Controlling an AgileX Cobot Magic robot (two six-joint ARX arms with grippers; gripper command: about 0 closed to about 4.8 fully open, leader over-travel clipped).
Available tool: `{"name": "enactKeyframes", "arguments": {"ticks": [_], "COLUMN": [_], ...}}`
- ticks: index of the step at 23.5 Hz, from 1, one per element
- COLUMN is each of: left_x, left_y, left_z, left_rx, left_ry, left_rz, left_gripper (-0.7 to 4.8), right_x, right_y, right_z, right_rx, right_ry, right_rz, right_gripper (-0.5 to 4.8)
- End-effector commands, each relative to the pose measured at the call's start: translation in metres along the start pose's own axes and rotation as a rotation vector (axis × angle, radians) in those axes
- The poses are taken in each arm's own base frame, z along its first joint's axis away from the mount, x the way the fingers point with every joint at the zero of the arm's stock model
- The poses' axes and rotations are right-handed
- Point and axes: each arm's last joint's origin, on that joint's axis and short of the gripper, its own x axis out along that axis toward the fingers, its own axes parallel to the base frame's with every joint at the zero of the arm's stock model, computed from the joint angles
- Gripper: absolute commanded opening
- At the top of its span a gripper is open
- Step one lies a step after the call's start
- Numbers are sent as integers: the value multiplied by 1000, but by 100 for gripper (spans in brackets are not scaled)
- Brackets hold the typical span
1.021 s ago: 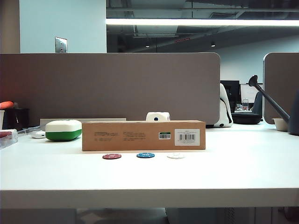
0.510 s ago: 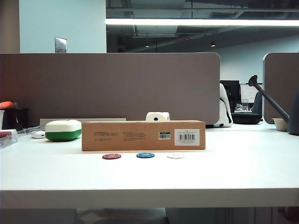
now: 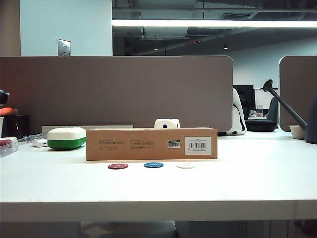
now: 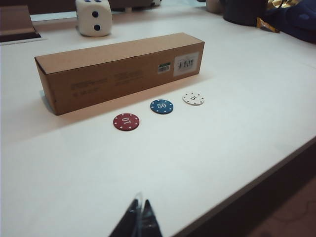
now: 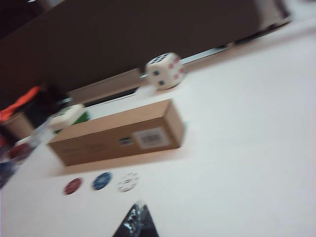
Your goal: Push the chip with the highest value in the row forward next to the rectangular box.
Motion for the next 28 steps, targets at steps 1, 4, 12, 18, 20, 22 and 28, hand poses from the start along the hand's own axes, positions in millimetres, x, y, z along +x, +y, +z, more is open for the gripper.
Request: {"name": "enactKeyframes", "arguments": {"ticks": [1,4,12,18,20,22,28], "left_x": [2,8,46,73,83,87,90], "left_y": [0,0,2,2,3,3,3], "left_z": [5,8,35,73,79,79,68], "left_rx": [1,-3,-12,-8,-9,-10,-14], "left_ry": [46,123,325,253,272,289,386], "left_rz": [-1,0,4,6,6,6,6], "left_gripper": [-5,-5,-5,-5,-5,-5,-5], "right_x": [0,0,0,0,0,0,-5], "right_y": [0,0,0,2,3,3,12], "right_z": [-1,-2,-3,-4,-3,-2,21], "right_rx": [63,65,218,222,242,248,208], "right_ry": [15,19,37,80,78,74,-42], "right_rz": [35,33,41,107,108,110,42], "right_gripper": [-5,-5,-5,-5,-6,-5,-5]}}
